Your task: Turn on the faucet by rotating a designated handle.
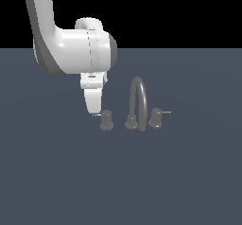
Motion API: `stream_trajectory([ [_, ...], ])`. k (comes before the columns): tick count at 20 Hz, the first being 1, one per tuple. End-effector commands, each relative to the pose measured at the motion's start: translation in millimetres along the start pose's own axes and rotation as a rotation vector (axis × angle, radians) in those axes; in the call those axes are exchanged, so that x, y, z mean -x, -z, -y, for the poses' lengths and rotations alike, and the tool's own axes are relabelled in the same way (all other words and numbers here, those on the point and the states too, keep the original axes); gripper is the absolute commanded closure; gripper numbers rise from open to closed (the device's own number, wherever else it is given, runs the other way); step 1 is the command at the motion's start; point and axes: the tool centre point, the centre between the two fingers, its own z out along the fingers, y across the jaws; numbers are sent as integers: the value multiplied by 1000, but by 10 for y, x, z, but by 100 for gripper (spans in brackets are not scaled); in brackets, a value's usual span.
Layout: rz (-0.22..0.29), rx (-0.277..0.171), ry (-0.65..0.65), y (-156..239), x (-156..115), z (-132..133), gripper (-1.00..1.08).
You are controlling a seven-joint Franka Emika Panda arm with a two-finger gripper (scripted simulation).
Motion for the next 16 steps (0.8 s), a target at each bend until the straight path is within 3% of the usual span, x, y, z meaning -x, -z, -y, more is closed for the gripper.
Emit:
stream_trajectory([
  [1, 0, -1, -20, -51, -23, 41, 108],
  [12, 3, -1, -29, -67, -33, 61, 108],
  [16, 3, -1, -29, -67, 40, -64, 108],
])
